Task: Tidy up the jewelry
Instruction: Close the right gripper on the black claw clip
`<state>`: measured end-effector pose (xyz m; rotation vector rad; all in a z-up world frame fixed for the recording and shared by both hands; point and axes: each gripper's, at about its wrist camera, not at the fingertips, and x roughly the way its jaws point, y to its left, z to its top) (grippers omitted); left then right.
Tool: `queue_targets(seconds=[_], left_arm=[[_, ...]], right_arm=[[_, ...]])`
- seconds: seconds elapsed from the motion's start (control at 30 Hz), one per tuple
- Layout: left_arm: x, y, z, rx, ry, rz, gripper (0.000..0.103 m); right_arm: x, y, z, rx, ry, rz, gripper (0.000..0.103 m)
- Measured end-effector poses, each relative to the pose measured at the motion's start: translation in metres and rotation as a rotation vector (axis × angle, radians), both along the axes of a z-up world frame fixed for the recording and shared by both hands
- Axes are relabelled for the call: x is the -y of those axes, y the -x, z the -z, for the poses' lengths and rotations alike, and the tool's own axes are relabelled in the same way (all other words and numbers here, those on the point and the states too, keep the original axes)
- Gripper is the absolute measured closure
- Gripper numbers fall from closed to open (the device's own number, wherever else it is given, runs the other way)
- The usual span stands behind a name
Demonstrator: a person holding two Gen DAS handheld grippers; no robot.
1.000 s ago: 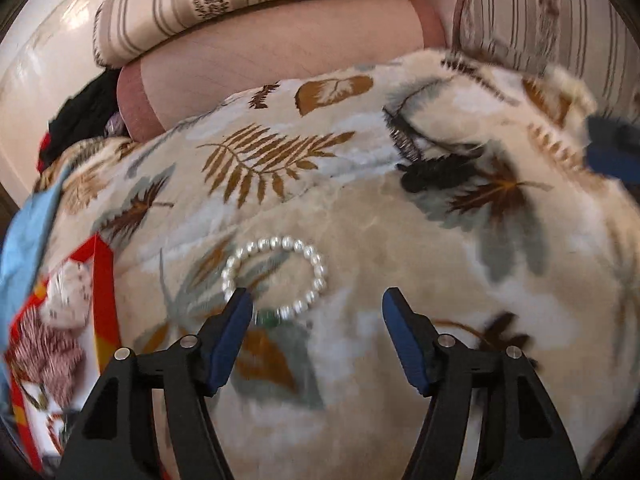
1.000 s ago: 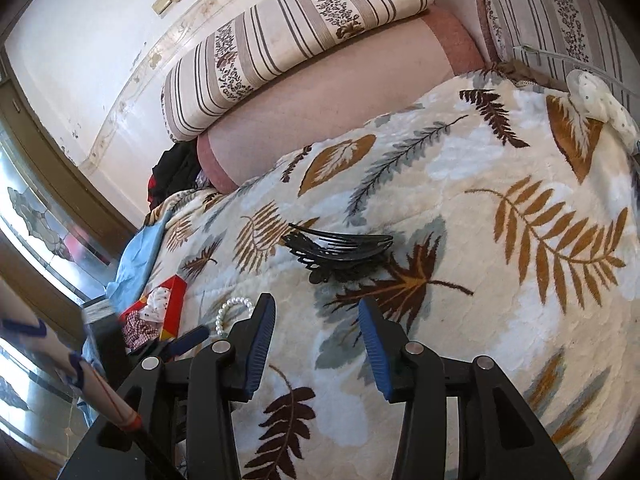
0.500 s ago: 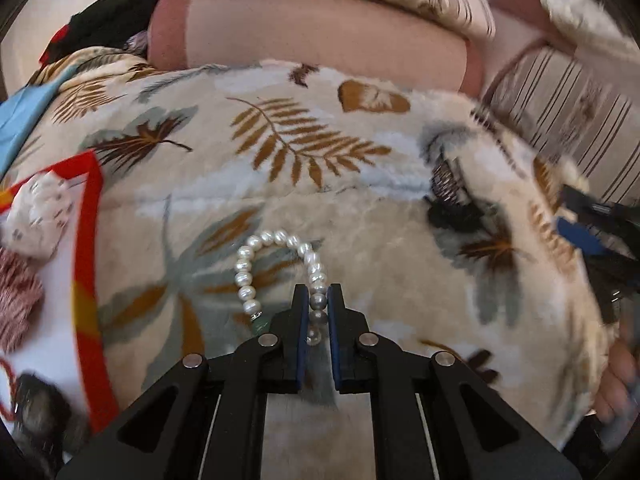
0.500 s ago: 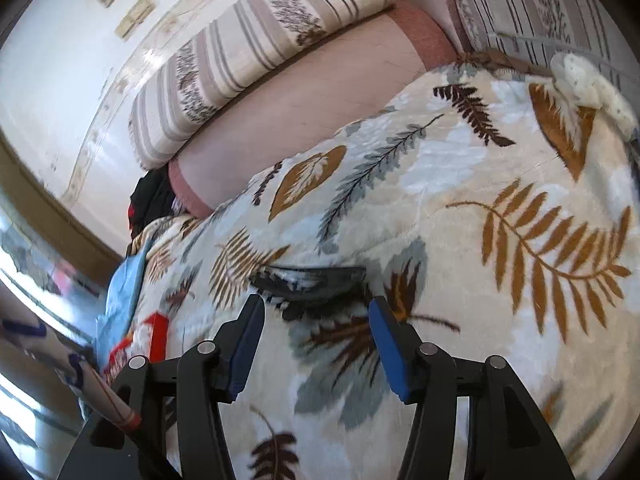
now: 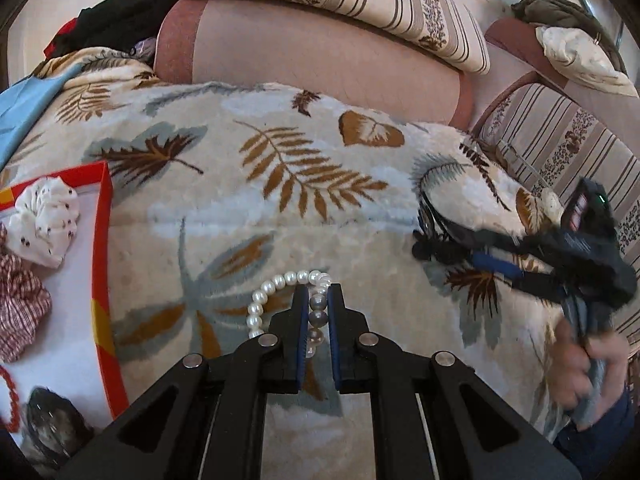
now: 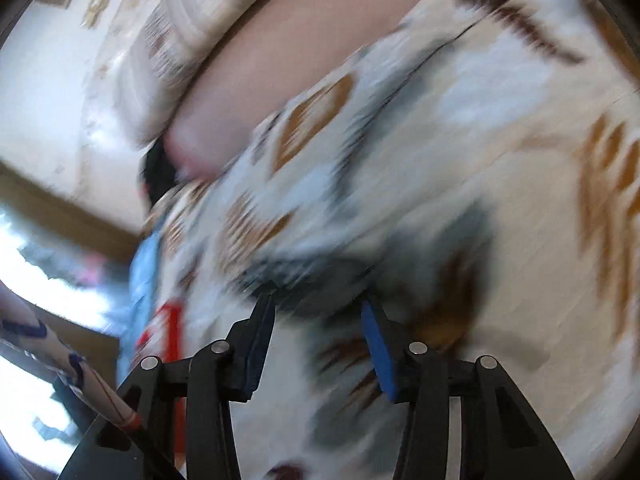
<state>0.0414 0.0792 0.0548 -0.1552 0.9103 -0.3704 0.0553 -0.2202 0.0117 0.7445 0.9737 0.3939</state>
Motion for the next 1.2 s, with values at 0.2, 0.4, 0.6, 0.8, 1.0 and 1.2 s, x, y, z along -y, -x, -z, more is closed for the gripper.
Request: queue_targets(seconds=[0.2,0.4,0.6,0.8,1.0,1.2], left_arm=[[-0.006,-0.006,-0.001,-0.003,0.013,-0.014,0.094],[-0.001,-0.008,0.002,-0.008,0.012,-0.001,0.094],[-0.003,-0.008,0.001,0.001,0.0,-0.006,0.094],[-0.005,-0.01,0.0,0.001,0.003,-0.014,0.094],[-0.004,-0.011,0.001,0.0,0.002,-0.005,0.094],[-0.001,-0.01,0.002,-0.004,0.008,0.003,0.094]], right_arm=[[-0.006,0.012,-0.02,0.065,-0.001,-0.044,0.053],[0.018,-0.02,-0.011,0.093,0.224,0.116,0.052],[0.005,-0.023,0.007,-0.008,0.076,0.041,0.055],[-0.021,0.009,0.009,-0.095,-0.013,-0.09,0.056],[-0.024,0.015,-0.026,0.074,0.264,-0.031,0.044],[-0.033,0.004,-0.04,0.218,0.424,-0.03,0.037]])
